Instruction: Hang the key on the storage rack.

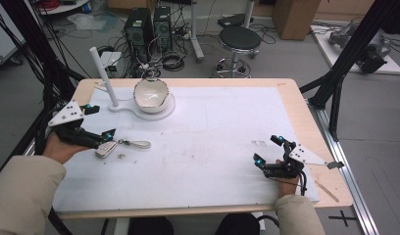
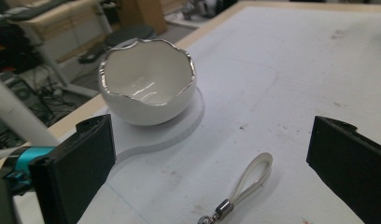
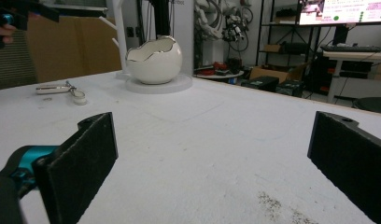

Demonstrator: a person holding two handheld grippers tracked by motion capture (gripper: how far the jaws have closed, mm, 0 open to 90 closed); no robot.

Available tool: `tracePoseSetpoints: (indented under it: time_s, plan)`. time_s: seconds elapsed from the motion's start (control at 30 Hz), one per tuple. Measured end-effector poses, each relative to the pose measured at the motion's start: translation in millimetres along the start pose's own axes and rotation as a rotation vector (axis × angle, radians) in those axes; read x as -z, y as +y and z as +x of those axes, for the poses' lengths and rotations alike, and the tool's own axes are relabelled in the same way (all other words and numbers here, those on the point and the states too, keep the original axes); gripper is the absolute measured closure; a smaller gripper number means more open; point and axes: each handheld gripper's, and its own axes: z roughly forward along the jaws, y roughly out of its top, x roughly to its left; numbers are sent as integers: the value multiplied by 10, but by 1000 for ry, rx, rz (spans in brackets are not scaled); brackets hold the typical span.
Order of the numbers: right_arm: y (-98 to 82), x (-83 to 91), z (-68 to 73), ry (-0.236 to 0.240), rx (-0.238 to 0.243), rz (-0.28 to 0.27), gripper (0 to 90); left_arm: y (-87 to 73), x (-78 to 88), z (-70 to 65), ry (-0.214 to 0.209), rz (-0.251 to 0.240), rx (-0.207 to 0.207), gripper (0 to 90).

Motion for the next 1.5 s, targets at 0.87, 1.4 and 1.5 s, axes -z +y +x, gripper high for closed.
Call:
tracePoseSetpoints:
  time_s: [0.87, 1.4, 1.5]
  plan:
    - [0, -2, 0, 1, 8, -1, 6, 300, -957, 5, -366, 625, -401, 20]
    - [-1, -2, 8, 2, 4, 1, 6, 41, -1232, -29, -454, 751, -378, 84]
    - [-1, -1, 7, 1, 7, 2, 6, 27, -1233, -16, -455, 762, -390, 101]
